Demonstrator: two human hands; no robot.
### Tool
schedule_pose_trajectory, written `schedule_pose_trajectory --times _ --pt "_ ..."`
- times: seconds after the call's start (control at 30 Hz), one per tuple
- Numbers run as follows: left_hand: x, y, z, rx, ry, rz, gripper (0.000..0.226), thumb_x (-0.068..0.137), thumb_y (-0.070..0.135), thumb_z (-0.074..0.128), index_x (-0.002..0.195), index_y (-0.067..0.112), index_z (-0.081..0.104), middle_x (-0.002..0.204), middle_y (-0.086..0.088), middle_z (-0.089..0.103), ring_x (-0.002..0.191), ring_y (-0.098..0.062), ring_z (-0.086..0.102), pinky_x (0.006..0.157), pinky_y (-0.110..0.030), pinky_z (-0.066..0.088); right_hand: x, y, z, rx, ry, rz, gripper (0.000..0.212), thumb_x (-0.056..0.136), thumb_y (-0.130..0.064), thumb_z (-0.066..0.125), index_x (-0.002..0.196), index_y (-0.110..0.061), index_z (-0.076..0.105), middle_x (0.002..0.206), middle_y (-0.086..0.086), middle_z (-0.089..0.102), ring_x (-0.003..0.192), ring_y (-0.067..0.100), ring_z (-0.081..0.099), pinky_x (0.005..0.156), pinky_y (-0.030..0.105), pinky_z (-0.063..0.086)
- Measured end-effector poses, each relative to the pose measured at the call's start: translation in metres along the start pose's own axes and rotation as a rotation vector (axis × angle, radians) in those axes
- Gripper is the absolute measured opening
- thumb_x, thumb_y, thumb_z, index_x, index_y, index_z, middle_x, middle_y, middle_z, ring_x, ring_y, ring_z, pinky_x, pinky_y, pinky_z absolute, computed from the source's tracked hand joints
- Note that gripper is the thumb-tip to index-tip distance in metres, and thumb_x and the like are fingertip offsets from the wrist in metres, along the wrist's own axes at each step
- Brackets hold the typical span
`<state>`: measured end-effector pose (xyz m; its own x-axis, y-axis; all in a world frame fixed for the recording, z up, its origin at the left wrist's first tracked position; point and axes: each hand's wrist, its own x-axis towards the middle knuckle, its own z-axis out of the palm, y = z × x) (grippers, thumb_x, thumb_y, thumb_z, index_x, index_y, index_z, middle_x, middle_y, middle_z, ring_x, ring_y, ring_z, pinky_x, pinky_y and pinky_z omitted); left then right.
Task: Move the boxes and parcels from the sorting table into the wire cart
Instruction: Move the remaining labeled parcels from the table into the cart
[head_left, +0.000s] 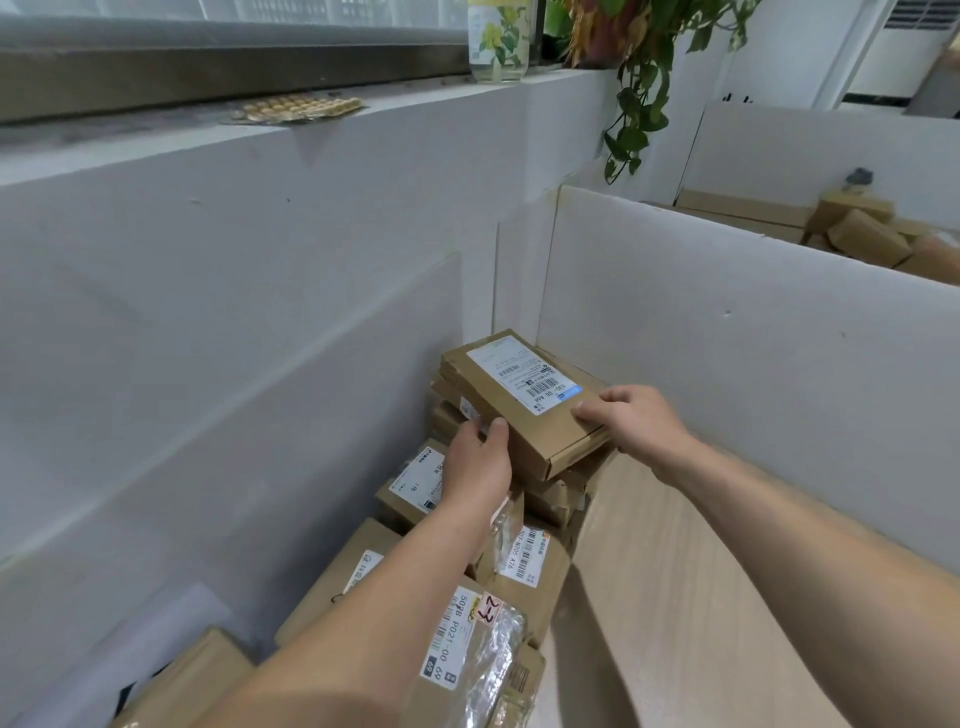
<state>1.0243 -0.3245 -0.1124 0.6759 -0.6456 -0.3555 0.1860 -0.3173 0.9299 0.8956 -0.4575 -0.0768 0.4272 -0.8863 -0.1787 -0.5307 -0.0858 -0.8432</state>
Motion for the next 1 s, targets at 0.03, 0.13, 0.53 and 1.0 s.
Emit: schedule_pose_trajectory --times 0.03,0.13,0.53,1.0 --pt "0.001 0.001 -0.001 -0.039 0.002 -0.019 0.027 0.106 0.039 0.045 0.131 0.034 0.05 0.113 0.012 0.057 0.12 -0.024 0.058 0.104 -0.052 0.05 -0.002 0.0 0.002 0.005 -0.002 -0.003 0.019 0.077 -0.037 0.077 0.075 -0.018 0.074 0.074 -0.004 0.069 0.07 0.017 0.059 0.063 0.032 0.044" --pt "0.0 0.002 -0.004 -0.174 0.013 -0.07 0.024 0.106 0.036 0.048 0.13 0.035 0.048 0.119 0.006 0.062 0.106 -0.018 0.063 0.092 -0.044 0.058 -0.01 -0.002 0.009 0.053 -0.03 -0.012 0.016 0.083 -0.03 0.077 0.091 -0.016 0.073 0.083 -0.002 0.07 0.072 0.015 0.059 0.063 0.029 0.044" --pt "-0.031 0.0 -0.034 -0.169 -0.043 0.009 0.066 0.095 -0.007 0.058 0.147 0.031 0.042 0.115 -0.014 0.069 0.068 -0.017 0.069 0.043 -0.025 0.054 -0.043 0.007 0.008 0.356 -0.036 0.119 0.022 0.085 -0.007 0.075 0.08 -0.018 0.056 0.075 0.003 0.065 0.058 0.014 0.056 0.049 0.022 0.04" --pt "-0.158 0.0 -0.039 0.091 -0.234 0.143 0.103 0.077 -0.028 0.053 0.153 0.037 0.03 0.064 -0.002 0.068 0.053 -0.014 0.063 0.047 -0.03 0.044 -0.16 0.032 -0.053 0.364 -0.253 -0.031 0.049 0.092 0.004 0.063 0.129 -0.027 0.057 0.088 0.003 0.077 0.065 0.015 0.07 0.056 0.028 0.052"
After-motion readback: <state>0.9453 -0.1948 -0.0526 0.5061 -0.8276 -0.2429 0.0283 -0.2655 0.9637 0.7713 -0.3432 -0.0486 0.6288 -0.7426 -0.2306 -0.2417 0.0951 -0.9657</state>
